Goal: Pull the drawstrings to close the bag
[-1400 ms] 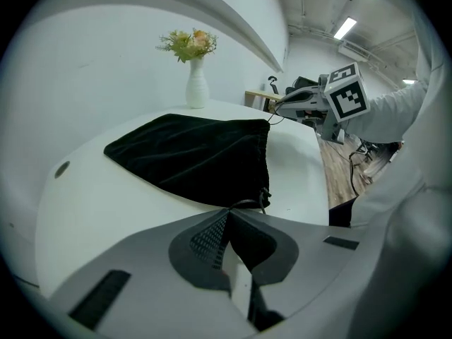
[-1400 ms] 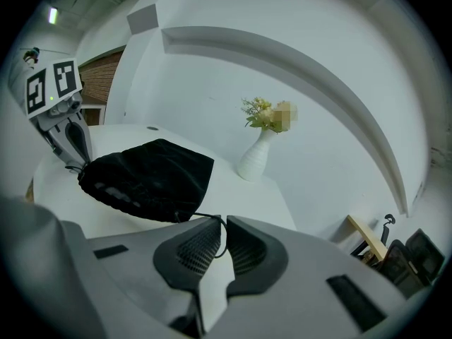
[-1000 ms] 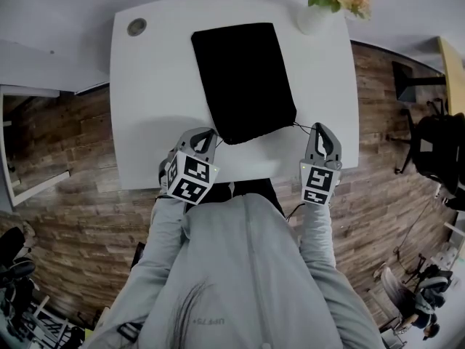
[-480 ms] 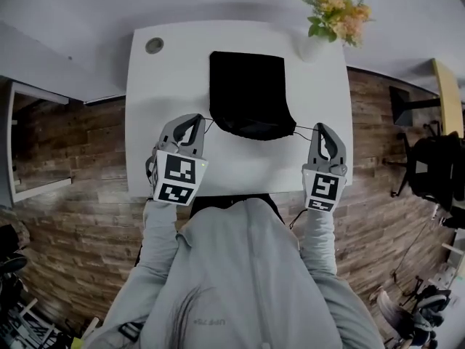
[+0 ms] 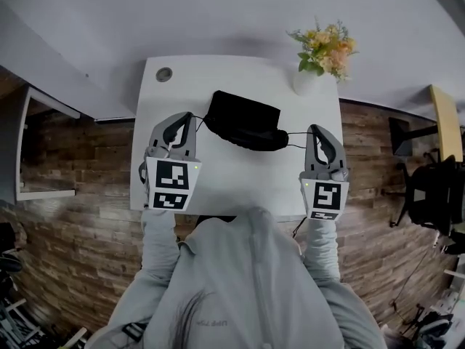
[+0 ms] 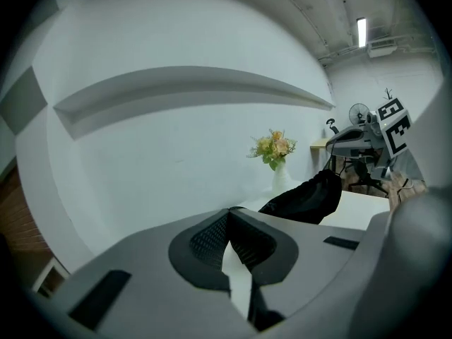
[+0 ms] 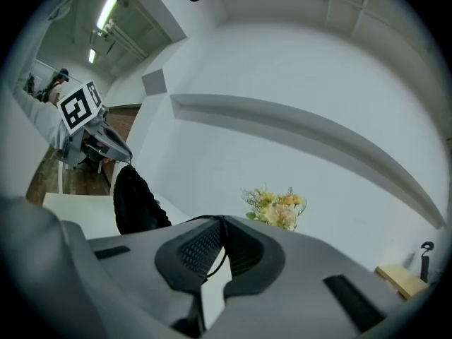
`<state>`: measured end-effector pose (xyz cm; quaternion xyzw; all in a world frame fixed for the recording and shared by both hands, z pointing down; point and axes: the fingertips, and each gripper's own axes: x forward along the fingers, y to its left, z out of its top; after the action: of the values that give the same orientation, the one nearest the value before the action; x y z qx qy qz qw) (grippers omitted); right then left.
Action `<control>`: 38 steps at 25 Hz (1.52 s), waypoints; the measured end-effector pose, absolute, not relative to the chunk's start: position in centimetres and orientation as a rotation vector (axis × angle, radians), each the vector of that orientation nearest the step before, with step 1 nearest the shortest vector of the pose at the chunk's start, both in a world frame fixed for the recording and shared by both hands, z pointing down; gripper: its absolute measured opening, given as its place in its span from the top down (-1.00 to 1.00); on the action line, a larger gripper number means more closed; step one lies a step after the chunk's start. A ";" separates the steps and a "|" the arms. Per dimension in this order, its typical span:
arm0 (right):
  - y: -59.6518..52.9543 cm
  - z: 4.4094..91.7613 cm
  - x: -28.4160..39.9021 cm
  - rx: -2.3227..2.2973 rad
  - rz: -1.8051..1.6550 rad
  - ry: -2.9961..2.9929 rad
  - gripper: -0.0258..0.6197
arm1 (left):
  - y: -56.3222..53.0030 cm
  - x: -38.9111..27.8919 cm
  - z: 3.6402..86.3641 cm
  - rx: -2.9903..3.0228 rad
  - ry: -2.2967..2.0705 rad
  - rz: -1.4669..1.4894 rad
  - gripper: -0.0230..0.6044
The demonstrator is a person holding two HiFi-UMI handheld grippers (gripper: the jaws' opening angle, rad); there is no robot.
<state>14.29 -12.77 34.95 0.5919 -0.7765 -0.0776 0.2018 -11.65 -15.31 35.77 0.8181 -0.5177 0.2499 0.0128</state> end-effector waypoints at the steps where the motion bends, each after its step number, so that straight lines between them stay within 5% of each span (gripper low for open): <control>1: -13.0 34.6 14.3 1.649 -0.224 -2.181 0.85 | -15.4 -11.6 35.4 2.548 -1.629 0.773 0.85; 20: -11.0 35.8 15.9 1.375 -0.052 -2.356 0.85 | -15.8 -14.7 34.8 2.434 -1.795 0.828 0.85; 38: -11.1 33.7 21.9 1.633 -0.124 -2.235 0.85 | -15.8 -15.9 35.2 2.438 -1.856 0.961 0.85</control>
<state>21.92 -11.08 33.73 0.5792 -0.7928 -0.0441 0.1843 -15.88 -15.85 35.18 0.7588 -0.5776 0.2990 -0.0348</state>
